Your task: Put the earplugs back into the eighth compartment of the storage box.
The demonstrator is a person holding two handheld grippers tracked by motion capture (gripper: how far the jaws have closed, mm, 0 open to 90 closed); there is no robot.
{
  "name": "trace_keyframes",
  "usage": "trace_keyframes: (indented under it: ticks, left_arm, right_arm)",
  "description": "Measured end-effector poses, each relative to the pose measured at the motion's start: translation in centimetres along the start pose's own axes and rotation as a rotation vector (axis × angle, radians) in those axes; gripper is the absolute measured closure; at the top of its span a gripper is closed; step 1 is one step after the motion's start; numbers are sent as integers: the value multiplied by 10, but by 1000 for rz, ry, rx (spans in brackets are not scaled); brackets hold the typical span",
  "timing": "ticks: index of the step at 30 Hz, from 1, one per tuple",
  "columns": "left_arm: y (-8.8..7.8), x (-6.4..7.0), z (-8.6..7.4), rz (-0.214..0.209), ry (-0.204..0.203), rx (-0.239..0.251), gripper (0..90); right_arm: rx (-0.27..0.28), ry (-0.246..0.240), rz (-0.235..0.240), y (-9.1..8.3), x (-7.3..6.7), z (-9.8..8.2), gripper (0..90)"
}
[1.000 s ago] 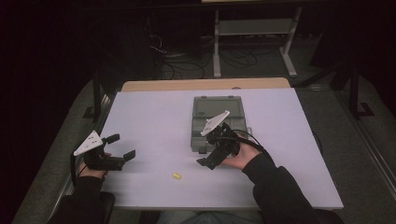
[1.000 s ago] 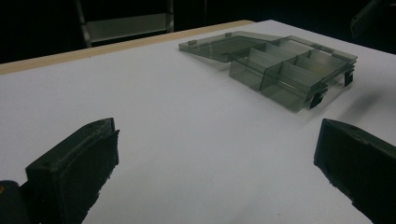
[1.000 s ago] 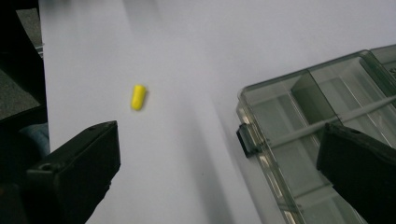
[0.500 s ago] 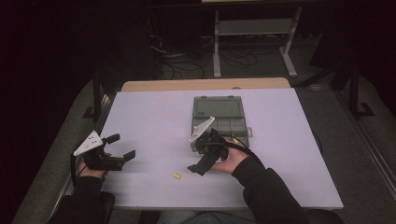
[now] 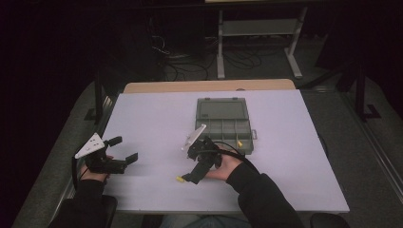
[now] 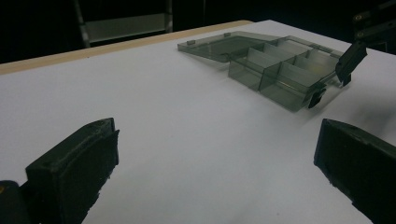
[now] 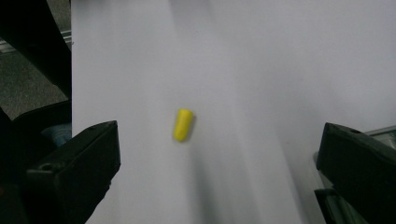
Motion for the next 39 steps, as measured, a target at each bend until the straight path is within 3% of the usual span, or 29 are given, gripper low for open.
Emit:
trace_keyframes:
  ticks: [14,20,25,30,31,39]
  left_arm:
    - [0,0,0,-3,0,0,0]
    - [0,0,0,-4,-1,0,0]
    - [0,0,0,-5,0,-1,0]
    - [0,0,0,-6,0,0,0]
    - [0,0,0,-7,1,0,0]
    - [0,0,0,-7,0,0,0]
  right_arm:
    - [-47,-11,28,25,-9,-3,0]
    - [-55,-18,37,32,-14,-3,49]
    - [-81,-41,74,40,-20,-5,158]
    - [-125,-55,76,47,-23,-8,258]
    - [-130,-64,71,50,-24,-8,323]
    - [-110,-81,30,55,-23,-5,540]
Point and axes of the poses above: each handheld gripper's, and its own axes: y roughly forward along the jaws, z roughly out of its top, x roughly to its right, the point moved 7 cm from there along y, roughly forward along the jaws, and after that the axes turned 1 degree about z, right-handed, at the moved point
